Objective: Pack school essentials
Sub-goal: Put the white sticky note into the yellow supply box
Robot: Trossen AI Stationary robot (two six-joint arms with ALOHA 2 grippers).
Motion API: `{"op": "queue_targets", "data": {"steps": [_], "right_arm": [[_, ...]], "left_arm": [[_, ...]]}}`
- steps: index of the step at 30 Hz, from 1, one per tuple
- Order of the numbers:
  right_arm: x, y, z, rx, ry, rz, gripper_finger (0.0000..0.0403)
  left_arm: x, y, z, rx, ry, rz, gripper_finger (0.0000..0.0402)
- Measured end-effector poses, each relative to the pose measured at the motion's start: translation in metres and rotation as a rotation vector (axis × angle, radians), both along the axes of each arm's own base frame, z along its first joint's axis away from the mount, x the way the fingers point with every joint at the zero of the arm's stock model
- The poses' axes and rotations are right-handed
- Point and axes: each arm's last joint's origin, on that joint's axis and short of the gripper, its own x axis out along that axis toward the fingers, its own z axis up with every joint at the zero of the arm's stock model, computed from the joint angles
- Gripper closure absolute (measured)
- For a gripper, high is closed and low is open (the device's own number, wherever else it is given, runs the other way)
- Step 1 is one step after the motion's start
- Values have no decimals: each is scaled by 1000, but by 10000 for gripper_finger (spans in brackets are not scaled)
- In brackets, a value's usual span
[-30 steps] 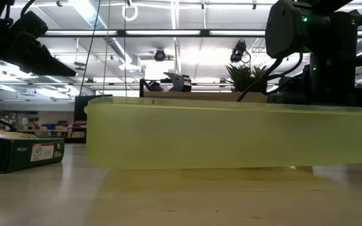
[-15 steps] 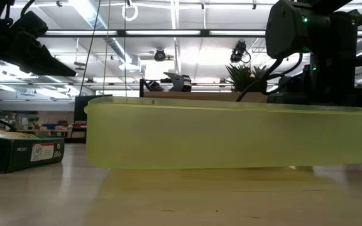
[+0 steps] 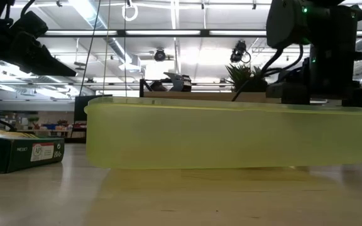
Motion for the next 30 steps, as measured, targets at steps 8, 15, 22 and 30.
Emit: {"op": "queue_targets", "data": {"steps": [8, 15, 22, 30], "right_arm": [[-4, -1, 20, 21, -87, 22, 45], [-8, -4, 50, 14, -278, 52, 45], [4, -1, 63, 5, -464, 116, 45], [29, 6, 63, -28, -636, 279, 45]], "left_arm": [[0, 0, 0, 0, 0, 0, 365], [0, 0, 0, 0, 0, 0, 366], [0, 0, 0, 0, 0, 0, 373], [0, 0, 0, 0, 0, 0, 363]]}}
